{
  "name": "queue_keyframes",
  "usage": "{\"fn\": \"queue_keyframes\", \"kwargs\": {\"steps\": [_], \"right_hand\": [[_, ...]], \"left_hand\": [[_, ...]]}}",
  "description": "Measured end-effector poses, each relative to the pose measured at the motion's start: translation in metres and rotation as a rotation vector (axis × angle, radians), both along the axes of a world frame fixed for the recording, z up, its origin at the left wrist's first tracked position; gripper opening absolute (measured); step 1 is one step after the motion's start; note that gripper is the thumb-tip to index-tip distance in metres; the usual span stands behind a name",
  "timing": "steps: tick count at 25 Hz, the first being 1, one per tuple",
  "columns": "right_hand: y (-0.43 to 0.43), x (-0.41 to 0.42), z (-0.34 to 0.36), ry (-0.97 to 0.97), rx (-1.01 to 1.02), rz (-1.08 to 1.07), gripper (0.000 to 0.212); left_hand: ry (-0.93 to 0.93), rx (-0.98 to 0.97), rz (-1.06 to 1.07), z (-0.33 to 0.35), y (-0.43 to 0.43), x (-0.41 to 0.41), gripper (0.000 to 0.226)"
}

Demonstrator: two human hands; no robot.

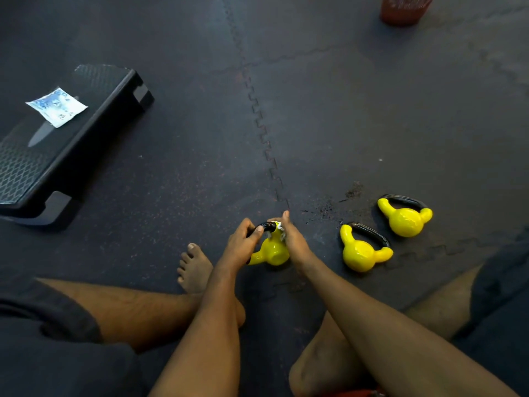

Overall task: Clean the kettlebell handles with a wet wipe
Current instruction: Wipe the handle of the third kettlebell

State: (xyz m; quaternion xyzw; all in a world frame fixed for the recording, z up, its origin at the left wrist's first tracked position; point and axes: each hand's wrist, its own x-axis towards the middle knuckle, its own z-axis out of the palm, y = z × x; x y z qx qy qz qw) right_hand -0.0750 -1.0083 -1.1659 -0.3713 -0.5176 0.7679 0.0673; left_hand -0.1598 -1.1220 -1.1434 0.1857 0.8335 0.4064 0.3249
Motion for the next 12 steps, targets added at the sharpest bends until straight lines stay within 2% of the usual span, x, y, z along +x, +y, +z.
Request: {"fn": "queue_keyframes", "kwargs": {"steps": [3,6,12], "right_hand": [[0.018,0.003,0.005,0.014,-0.012,0.104,0.074],[0.03,0.011,0.004,-0.002,-0.054,0.152,0.081],[0.005,0.022,0.008,0.014,0.041,-0.062,0.067]], "left_hand": [[0.078,0.019,-0.096,0.003,0.009,0.0,0.023],[0.106,0.031,-0.136,-0.002,0.016,-0.002,0.029],[0.168,0.006,-0.053,-0.003,0.021,0.003,0.029]]}}
